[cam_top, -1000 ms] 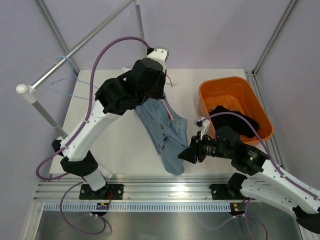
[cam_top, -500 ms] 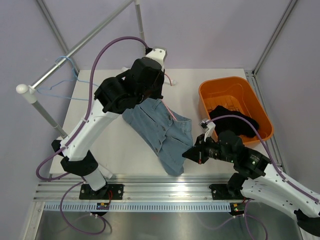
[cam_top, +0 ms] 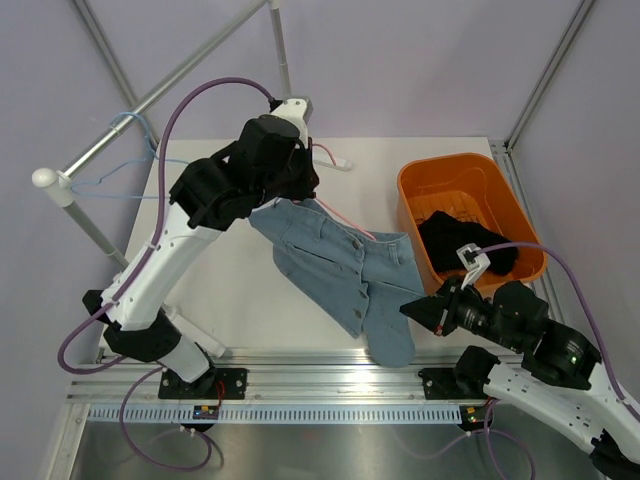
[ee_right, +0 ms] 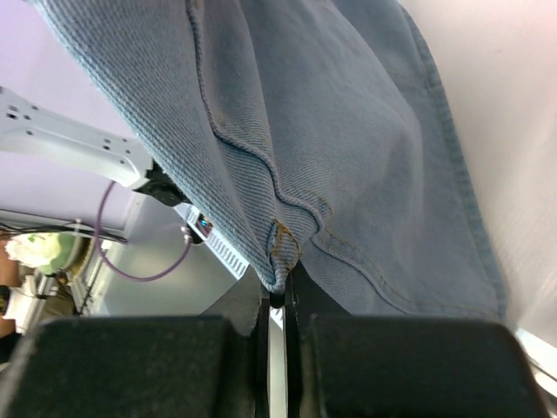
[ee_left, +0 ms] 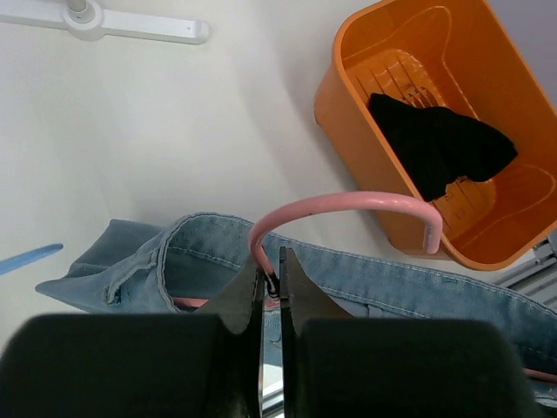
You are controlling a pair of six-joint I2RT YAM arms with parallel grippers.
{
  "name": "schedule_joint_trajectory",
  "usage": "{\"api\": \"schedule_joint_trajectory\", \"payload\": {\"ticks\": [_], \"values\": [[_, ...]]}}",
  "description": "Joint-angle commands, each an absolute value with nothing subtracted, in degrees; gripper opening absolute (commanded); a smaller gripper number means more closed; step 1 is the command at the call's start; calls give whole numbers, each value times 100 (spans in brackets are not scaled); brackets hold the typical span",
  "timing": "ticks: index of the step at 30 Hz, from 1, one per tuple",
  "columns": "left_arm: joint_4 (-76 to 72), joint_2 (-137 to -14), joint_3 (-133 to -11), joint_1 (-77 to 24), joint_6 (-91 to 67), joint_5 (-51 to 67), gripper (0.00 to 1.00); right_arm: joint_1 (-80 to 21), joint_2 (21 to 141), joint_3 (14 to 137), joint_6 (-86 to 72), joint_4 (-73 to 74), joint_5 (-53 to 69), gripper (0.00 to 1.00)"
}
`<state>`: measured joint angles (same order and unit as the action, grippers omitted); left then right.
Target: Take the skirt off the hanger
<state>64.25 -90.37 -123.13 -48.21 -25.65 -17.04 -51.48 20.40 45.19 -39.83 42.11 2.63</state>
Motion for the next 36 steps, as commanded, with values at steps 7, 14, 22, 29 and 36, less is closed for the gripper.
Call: {"api": "schedule_joint_trajectory", "payload": {"ticks": [7,14,22,29,36], "values": [[5986,-8552,-12042,-4430,-2180,-2399,0,-5194,1487,5361,-4482,5449,-404,0],[5748,-8236,-11444,-4158,-2276,-2154,0,-5194,493,5572,-5080,5940,-1028,0],[5362,-7955,-10855,-4008,-2566,-1557,0,-5194,87,5906,-5335,6187,-1397,0],[4852,-7638,-10459,-4008,-2830,-537,0,-5194,676,5564,-5124,5617,-993,0],[4756,-7252,-10197,-4008,-2857,-404,0,-5194,975,5212,-5089,4950,-625,0]]}}
